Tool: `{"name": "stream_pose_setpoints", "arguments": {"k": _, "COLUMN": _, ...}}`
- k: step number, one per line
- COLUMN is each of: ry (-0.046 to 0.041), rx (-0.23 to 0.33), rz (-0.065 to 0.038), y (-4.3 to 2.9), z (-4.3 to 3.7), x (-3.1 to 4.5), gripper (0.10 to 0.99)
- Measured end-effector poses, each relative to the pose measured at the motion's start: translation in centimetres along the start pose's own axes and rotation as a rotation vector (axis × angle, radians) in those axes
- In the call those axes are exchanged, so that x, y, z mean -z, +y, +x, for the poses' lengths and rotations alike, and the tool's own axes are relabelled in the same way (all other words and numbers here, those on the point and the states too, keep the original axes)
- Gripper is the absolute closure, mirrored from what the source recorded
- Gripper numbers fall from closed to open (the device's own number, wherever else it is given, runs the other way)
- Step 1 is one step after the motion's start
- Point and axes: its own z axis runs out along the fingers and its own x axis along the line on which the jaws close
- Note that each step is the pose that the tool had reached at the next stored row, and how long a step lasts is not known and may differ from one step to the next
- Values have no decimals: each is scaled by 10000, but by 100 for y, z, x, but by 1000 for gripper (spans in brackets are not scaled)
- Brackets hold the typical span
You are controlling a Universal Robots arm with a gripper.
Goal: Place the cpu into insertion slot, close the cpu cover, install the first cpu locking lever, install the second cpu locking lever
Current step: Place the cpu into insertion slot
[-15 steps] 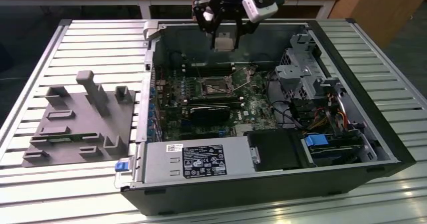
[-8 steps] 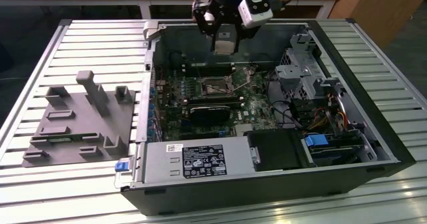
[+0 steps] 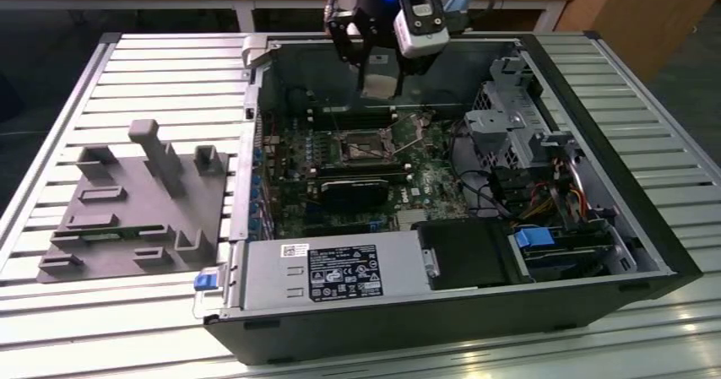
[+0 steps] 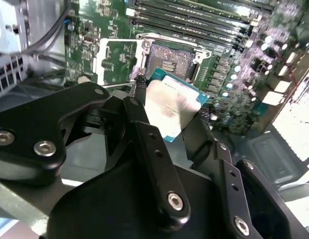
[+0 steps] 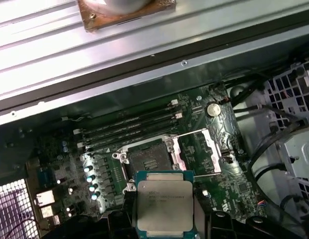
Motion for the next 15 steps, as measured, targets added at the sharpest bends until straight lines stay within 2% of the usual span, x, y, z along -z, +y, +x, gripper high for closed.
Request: {"name": "stream_pose_setpoints", "arguments": {"k": 15, "ry": -224, "rx": -2700, "rz": -27, "y": -12, "z": -2, "x": -152, "gripper": 549}}
